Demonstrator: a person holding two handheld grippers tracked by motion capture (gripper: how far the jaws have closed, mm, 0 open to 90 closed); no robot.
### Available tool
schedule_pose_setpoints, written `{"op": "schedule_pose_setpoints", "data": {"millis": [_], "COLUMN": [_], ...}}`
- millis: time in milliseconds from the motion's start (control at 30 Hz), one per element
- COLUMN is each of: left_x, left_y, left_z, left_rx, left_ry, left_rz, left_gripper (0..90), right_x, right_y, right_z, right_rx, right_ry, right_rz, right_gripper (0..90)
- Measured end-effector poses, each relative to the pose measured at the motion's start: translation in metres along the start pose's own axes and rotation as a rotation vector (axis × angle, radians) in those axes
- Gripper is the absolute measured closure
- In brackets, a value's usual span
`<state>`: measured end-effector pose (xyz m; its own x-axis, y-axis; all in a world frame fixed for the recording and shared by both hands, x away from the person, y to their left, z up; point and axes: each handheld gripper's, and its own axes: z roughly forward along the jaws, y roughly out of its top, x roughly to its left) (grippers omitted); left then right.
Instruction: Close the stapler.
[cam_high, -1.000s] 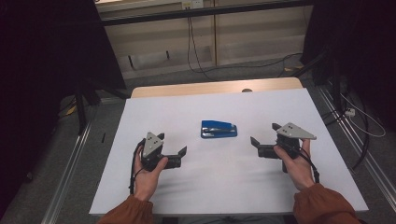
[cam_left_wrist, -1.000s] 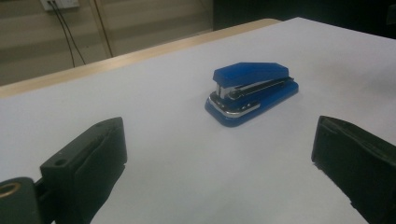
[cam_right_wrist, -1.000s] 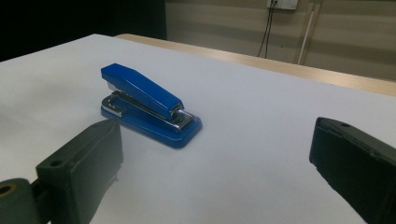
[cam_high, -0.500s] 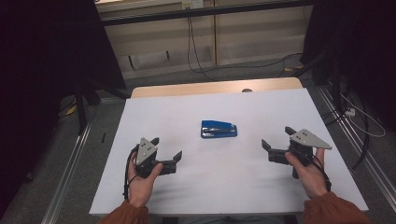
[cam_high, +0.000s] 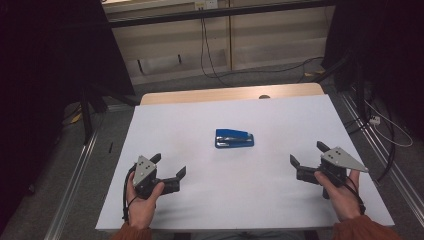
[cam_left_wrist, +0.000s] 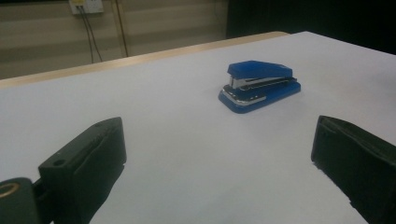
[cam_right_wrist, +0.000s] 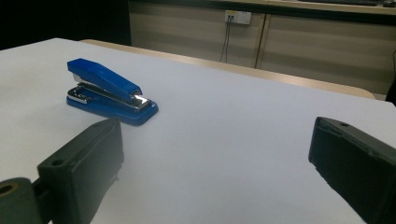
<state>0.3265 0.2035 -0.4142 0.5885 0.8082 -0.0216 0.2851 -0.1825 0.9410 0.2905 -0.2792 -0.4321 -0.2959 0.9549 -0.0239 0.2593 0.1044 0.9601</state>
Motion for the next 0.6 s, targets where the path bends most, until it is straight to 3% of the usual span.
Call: {"op": "schedule_pose_setpoints", "data": {"millis": [67, 267, 433, 533, 600], "left_x": [0.002, 0.008, 0.010, 0.012, 0.012], "left_y": [-0.001, -0.005, -0.008, -0.011, -0.013], "left_z": [-0.002, -0.011, -0.019, -0.023, -0.025], "left_rx": [0.001, -0.007, -0.005, -0.006, -0.004], "left_ry": [0.009, 0.037, 0.045, 0.057, 0.070], "left_rz": [-0.011, -0.030, -0.013, -0.026, -0.024], "left_gripper": [3.3, 3.3, 3.3, 3.3, 3.3], "right_x": [0.000, -0.002, -0.002, -0.002, -0.001], "right_y": [-0.002, -0.007, -0.012, -0.014, -0.017], "right_z": [-0.003, -0.012, -0.019, -0.024, -0.026], "right_rx": [0.002, 0.005, 0.011, 0.013, 0.020], "right_ry": [-0.007, -0.019, -0.026, -0.030, -0.050], "right_rz": [-0.016, -0.005, -0.008, -0.004, -0.025], "right_gripper": [3.0, 3.1, 3.0, 3.0, 3.0]}}
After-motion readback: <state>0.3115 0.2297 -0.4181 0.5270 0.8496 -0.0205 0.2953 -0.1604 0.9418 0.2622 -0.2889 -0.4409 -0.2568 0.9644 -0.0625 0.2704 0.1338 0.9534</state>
